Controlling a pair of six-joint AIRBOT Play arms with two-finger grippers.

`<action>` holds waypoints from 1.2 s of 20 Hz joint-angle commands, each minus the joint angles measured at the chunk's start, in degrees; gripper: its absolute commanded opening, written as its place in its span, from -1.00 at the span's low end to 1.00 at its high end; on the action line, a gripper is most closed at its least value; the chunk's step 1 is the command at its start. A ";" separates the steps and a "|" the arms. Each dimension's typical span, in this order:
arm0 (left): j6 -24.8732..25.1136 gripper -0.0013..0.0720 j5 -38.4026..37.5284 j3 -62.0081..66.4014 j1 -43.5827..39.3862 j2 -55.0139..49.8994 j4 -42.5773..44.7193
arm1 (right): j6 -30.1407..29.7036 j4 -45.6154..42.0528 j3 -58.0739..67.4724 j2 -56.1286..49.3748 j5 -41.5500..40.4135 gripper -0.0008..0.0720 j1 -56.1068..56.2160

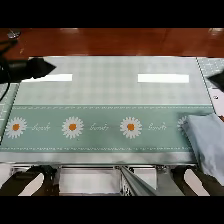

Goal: Fold the shirts.

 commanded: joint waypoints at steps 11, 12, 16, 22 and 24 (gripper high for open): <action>-5.81 -0.90 -1.95 -15.78 -4.70 -10.58 19.71 | 8.20 -29.62 0.33 -25.00 -0.35 -0.93 34.97; -5.84 -0.89 -1.22 -15.78 -4.70 -10.75 19.69 | 8.39 -30.10 1.18 -25.31 0.52 -0.93 34.97; -5.81 -0.89 0.55 -15.78 -4.74 -10.80 19.71 | 8.35 -31.30 7.37 -27.23 3.32 -0.93 34.95; -5.79 -0.89 -0.50 -15.80 -4.76 -10.80 19.71 | 8.70 -28.00 7.74 -27.19 3.50 -0.93 34.99; -5.79 -0.89 -0.50 -15.80 -4.74 -10.80 19.69 | 8.68 -28.09 7.74 -27.19 3.37 -0.93 34.97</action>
